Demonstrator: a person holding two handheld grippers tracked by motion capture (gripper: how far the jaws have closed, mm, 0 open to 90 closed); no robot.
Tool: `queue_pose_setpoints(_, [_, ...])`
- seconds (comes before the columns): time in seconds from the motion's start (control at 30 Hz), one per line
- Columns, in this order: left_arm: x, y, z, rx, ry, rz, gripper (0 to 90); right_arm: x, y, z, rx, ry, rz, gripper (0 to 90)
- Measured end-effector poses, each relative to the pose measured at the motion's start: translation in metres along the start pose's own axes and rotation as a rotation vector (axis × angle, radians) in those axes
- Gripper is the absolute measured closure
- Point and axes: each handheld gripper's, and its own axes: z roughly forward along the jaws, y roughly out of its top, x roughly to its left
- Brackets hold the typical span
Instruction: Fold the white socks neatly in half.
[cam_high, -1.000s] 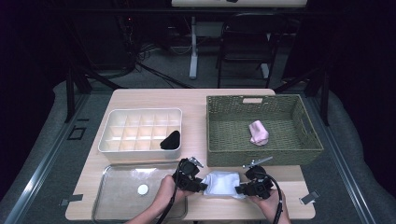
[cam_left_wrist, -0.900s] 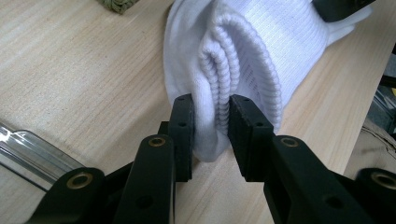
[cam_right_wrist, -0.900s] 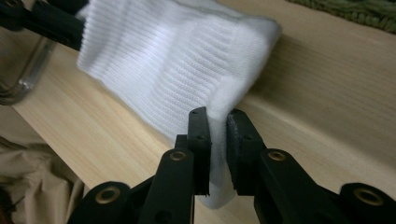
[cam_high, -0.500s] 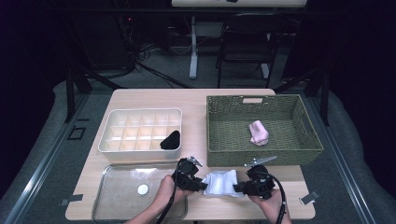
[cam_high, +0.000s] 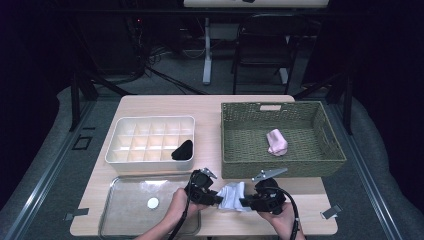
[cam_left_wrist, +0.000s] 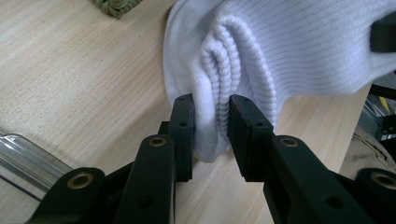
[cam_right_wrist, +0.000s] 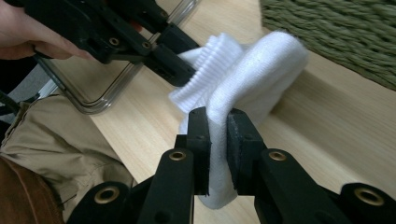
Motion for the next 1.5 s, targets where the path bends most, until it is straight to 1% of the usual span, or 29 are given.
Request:
queue_pose_setpoints(0.03, [0.0, 0.0, 0.0, -0.003, 0.0, -0.003, 71.5, 0.001, 0.001, 0.001, 0.013, 0.004, -0.013, 80.5])
queue_pose_setpoints(0.17, [-0.002, 0.0, 0.001, 0.002, 0.004, -0.001, 71.5, 0.007, 0.005, 0.008, 0.023, 0.011, -0.031, 80.4])
queue_pose_setpoints(0.27, [-0.002, 0.001, 0.001, 0.003, 0.007, 0.003, 71.5, 0.012, 0.007, 0.013, 0.032, 0.007, -0.049, 80.3])
queue_pose_setpoints(0.33, [-0.002, 0.001, 0.001, 0.007, 0.01, 0.005, 71.5, 0.014, 0.009, 0.017, 0.051, 0.004, -0.066, 80.2])
queue_pose_setpoints(0.37, [-0.003, 0.001, 0.001, 0.01, 0.011, 0.006, 71.5, 0.015, 0.009, 0.019, 0.048, 0.0, -0.067, 80.1])
queue_pose_setpoints(0.43, [-0.003, 0.001, 0.001, 0.01, 0.011, 0.009, 71.5, 0.016, 0.011, 0.024, 0.06, 0.002, -0.076, 80.0])
queue_pose_setpoints(0.6, [-0.002, 0.001, 0.001, 0.01, 0.007, 0.006, 71.5, 0.018, 0.012, 0.029, 0.064, 0.011, -0.087, 80.0])
queue_pose_setpoints(0.63, [-0.002, 0.001, 0.001, 0.012, 0.013, 0.014, 71.4, 0.019, 0.013, 0.031, 0.072, 0.009, -0.102, 79.9])
queue_pose_setpoints(0.7, [-0.003, 0.001, 0.002, 0.013, 0.015, 0.017, 71.4, 0.02, 0.013, 0.033, 0.086, 0.0, -0.11, 79.6])
queue_pose_setpoints(0.77, [-0.003, 0.001, 0.002, 0.013, 0.014, 0.015, 71.2, 0.02, 0.013, 0.033, 0.086, 0.0, -0.102, 79.5])
queue_pose_setpoints(0.83, [-0.002, 0.001, 0.002, 0.013, 0.011, 0.014, 71.0, 0.019, 0.013, 0.036, 0.1, -0.004, -0.101, 79.0])
queue_pose_setpoints(0.87, [-0.002, 0.001, 0.002, 0.015, 0.011, 0.013, 70.7, 0.019, 0.012, 0.039, 0.101, 0.001, -0.099, 78.8])
queue_pose_setpoints(0.97, [-0.002, 0.001, 0.001, 0.015, 0.014, 0.015, 70.1, 0.019, 0.012, 0.039, 0.106, -0.006, -0.1, 78.8])
queue_pose_setpoints(1.07, [-0.001, 0.002, 0.0, 0.015, 0.009, 0.011, 67.7, 0.019, 0.012, 0.04, 0.106, -0.007, -0.1, 78.8])
queue_pose_setpoints(1.17, [0.0, 0.005, -0.006, 0.023, 0.018, 0.011, 62.9, 0.021, 0.011, 0.04, 0.1, -0.017, -0.107, 78.8])
queue_pose_setpoints(1.2, [0.0, 0.006, -0.01, 0.013, 0.034, 0.009, 61.0, 0.021, 0.011, 0.04, 0.1, -0.023, -0.109, 78.9])
queue_pose_setpoints(1.23, [0.001, 0.007, -0.013, 0.011, 0.025, 0.014, 59.4, 0.022, 0.011, 0.041, 0.095, -0.029, -0.113, 78.9])
queue_pose_setpoints(1.33, [0.0, 0.01, -0.024, -0.019, 0.034, 0.012, 53.4, 0.024, 0.011, 0.041, 0.1, -0.045, -0.118, 78.8])
queue_pose_setpoints(1.37, [-0.001, 0.011, -0.027, -0.037, 0.044, 0.009, 53.0, 0.025, 0.012, 0.041, 0.104, -0.05, -0.125, 78.7])
queue_pose_setpoints(1.4, [-0.002, 0.012, -0.031, -0.05, 0.033, 0.008, 51.9, 0.025, 0.011, 0.041, 0.099, -0.049, -0.122, 78.7])
queue_pose_setpoints(1.47, [-0.005, 0.015, -0.038, -0.079, 0.04, 0.01, 48.4, 0.026, 0.011, 0.041, 0.095, -0.048, -0.117, 78.6])
queue_pose_setpoints(1.5, [-0.006, 0.015, -0.04, -0.092, 0.04, 0.009, 47.6, 0.027, 0.011, 0.042, 0.097, -0.052, -0.122, 78.6])
